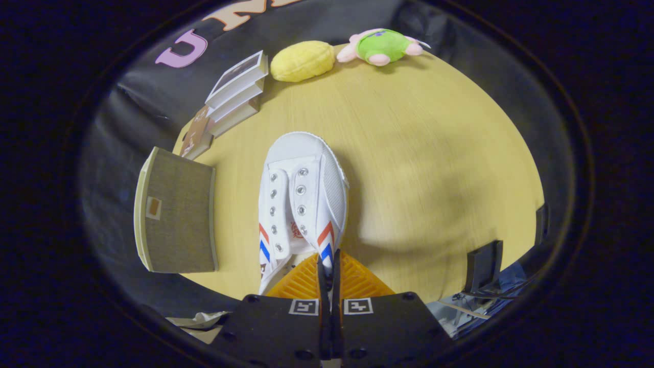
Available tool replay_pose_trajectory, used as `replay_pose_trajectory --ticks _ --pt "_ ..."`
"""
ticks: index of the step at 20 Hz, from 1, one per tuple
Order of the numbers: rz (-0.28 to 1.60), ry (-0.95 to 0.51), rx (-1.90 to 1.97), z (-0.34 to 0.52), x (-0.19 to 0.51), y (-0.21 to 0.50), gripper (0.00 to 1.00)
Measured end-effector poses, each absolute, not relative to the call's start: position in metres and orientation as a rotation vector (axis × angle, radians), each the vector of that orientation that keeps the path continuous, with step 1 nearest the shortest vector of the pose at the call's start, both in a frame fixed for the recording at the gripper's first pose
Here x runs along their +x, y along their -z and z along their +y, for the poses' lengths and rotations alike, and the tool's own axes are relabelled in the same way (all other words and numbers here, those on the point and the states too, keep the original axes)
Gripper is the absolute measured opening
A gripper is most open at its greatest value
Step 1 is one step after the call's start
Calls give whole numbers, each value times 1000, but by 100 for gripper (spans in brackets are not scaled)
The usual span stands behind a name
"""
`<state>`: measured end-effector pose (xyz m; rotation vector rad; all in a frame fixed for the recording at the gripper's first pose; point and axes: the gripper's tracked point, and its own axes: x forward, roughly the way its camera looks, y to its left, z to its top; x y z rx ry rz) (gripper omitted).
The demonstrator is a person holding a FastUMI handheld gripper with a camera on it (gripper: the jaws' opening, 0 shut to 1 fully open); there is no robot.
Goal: Open the storage box then place both shoes into the box .Put the left shoe in first, then the right shoe, with the right side of both shoes facing outward in a uniform manner.
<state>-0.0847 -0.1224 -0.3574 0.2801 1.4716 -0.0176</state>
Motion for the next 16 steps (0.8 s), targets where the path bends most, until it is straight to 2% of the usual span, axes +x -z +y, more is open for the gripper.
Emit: replay_pose_trajectory --ticks 16 --pt "1362 -85 389 18 -44 263 4"
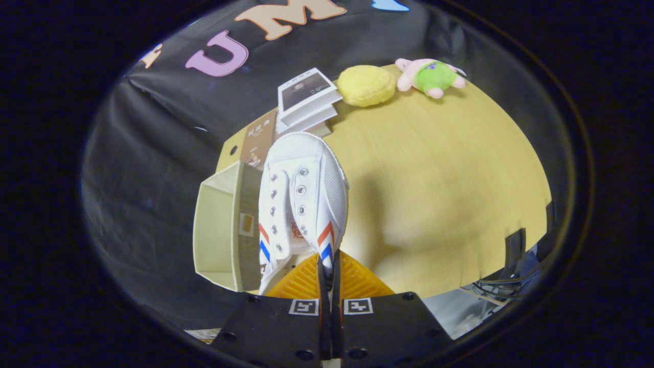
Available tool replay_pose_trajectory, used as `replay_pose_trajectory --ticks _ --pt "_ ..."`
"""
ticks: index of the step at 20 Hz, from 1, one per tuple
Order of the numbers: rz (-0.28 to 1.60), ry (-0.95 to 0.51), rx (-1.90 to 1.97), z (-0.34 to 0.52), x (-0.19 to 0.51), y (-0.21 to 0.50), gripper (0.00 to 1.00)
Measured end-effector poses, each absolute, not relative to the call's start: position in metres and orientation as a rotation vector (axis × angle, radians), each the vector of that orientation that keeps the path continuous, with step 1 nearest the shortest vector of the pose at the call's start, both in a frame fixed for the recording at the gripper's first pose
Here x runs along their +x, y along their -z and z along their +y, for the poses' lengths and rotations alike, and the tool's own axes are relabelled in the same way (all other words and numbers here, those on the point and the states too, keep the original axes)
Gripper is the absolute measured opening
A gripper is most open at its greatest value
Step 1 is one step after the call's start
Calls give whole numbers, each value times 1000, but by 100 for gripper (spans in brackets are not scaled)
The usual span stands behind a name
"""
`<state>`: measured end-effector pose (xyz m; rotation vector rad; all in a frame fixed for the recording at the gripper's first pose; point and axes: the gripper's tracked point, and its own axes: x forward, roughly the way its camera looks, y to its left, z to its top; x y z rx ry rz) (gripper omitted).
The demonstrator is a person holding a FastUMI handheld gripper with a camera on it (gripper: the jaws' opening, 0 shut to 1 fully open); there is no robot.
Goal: Open the storage box then place both shoes into the box .Put the left shoe in first, then the right shoe, with the right side of both shoes facing outward in a uniform manner.
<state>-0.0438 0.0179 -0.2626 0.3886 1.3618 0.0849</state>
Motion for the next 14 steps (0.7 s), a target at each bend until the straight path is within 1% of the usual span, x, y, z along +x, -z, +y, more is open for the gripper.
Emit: replay_pose_trajectory --ticks 7,14 --pt "1343 -174 408 91 -24 241 4" --pt "1367 -235 402 154 -19 250 4"
